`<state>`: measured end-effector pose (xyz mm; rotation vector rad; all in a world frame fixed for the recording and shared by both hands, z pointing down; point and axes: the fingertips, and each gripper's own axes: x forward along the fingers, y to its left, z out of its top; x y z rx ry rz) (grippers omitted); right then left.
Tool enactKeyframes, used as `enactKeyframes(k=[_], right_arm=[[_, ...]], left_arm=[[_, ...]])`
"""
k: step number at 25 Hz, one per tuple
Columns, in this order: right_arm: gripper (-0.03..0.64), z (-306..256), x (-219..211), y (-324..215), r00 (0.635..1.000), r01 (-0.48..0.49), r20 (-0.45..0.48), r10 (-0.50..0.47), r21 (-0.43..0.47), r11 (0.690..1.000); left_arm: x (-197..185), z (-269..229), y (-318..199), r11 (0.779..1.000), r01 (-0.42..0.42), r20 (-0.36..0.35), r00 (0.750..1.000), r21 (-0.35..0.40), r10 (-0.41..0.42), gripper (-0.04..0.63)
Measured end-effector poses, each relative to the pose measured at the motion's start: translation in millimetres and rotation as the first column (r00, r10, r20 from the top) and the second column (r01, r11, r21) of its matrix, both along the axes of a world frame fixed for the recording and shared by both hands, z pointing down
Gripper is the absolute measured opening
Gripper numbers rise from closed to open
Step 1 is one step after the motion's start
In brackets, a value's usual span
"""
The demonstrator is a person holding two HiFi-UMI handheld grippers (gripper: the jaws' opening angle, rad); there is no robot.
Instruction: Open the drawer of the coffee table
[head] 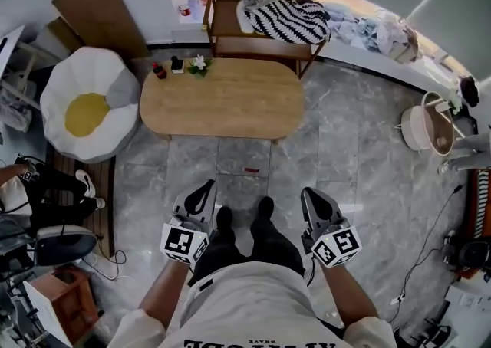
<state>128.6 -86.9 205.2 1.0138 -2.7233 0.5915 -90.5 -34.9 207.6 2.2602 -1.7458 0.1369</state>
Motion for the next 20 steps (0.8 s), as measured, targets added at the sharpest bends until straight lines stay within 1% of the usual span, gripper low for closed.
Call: enactKeyframes(k=[3, 5, 7, 9, 13, 16, 20], right_arm=[[0.014, 19.4, 6.0, -27.0, 0.999, 0.038, 0.012, -0.038, -0.024, 0.999], [0.014, 36.3, 10.1, -44.5, 0.998, 0.055, 0.004, -0.055, -0.047, 0.997], [0.014, 54.5, 14.2, -59.1, 0.997, 0.075, -0.003, -0.075, -0.075, 0.994], [0.014, 71.9, 15.0, -71.8, 0.995, 0.104, 0.013, -0.104, -0.101, 0.989], [0.014, 107.1, 8.6, -91.9, 0.987, 0.158, 0.052, -0.152, -0.145, 0.977], [0.014, 137.9, -0.3, -101.6, 0.983, 0.183, 0.039, -0.179, -0.169, 0.968], [0.015, 183.7, -8.7, -112.1, 0.982, 0.187, 0.024, -0.186, -0.214, 0.959]], left_arm=[[5.5, 18.8, -16.4, 0.999, 0.042, 0.015, 0.999, -0.017, -0.041, 0.020], [8.2, 33.1, -26.8, 0.997, 0.074, 0.022, 0.997, -0.035, -0.073, 0.020], [10.7, 48.1, -34.9, 0.991, 0.118, 0.015, 0.993, -0.061, -0.117, 0.020], [14.5, 61.9, -42.7, 0.986, 0.147, 0.011, 0.989, -0.079, -0.147, 0.020], [24.0, 89.1, -58.0, 0.983, 0.152, 0.013, 0.988, -0.102, -0.152, 0.020], [26.3, 115.9, -66.5, 0.983, 0.143, 0.017, 0.990, -0.113, -0.142, 0.020], [21.8, 156.7, -73.3, 0.978, 0.159, 0.016, 0.987, -0.137, -0.158, 0.020]])
